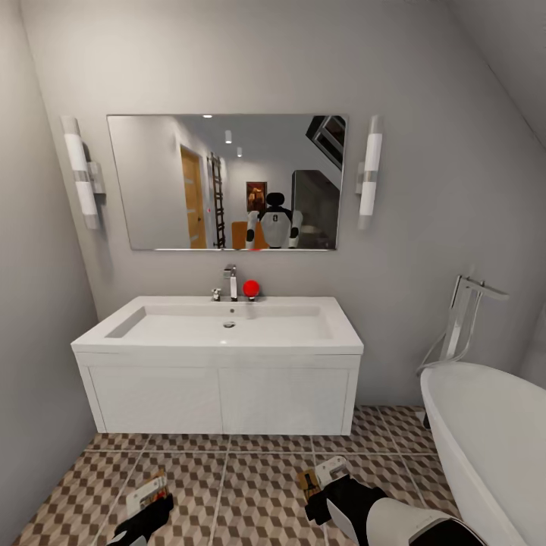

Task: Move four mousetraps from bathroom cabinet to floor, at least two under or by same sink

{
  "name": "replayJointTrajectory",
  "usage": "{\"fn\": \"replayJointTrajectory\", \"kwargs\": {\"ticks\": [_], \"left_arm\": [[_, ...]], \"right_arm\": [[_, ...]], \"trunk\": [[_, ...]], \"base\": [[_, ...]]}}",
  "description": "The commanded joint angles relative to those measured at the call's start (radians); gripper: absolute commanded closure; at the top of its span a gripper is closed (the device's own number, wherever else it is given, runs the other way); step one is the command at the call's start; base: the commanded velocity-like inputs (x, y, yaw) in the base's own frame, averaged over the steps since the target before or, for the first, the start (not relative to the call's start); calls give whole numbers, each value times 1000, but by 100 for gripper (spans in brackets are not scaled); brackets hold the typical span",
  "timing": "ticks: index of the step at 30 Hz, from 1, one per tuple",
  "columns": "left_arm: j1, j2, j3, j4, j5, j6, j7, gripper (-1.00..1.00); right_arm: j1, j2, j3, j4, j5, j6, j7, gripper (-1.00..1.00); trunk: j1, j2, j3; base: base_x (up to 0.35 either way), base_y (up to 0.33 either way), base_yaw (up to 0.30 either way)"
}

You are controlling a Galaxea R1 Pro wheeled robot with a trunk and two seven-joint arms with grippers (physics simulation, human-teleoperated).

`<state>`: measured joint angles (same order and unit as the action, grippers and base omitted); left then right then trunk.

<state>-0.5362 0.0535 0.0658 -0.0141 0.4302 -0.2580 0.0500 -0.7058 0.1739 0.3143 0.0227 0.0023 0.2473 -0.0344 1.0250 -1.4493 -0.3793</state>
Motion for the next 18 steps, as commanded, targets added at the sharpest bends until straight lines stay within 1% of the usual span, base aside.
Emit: {"fn": "replayJointTrajectory", "kwargs": {"ticks": [1, 4, 9, 18], "left_arm": [[-1, -1, 7, 0, -9, 8, 5, 100], [-1, -2, 7, -1, -9, 32, 5, 100], [-1, -3, 8, -3, -10, 53, 5, 100], [-1, -3, 8, -5, -10, 58, 5, 100]], "right_arm": [[-1, 1, 4, 2, -4, 1, -1, 100], [-1, 1, 5, 2, -4, 2, -1, 100], [-1, 1, 5, 2, -4, 2, -1, 100], [-1, 1, 5, 2, -4, 1, -1, 100]], "trunk": [[0, -1, -1], [0, -1, -1], [0, -1, -1], [34, -64, -29]], "base": [[0, 0, 0], [0, 0, 0], [0, 0, 0], [0, 0, 0]]}}
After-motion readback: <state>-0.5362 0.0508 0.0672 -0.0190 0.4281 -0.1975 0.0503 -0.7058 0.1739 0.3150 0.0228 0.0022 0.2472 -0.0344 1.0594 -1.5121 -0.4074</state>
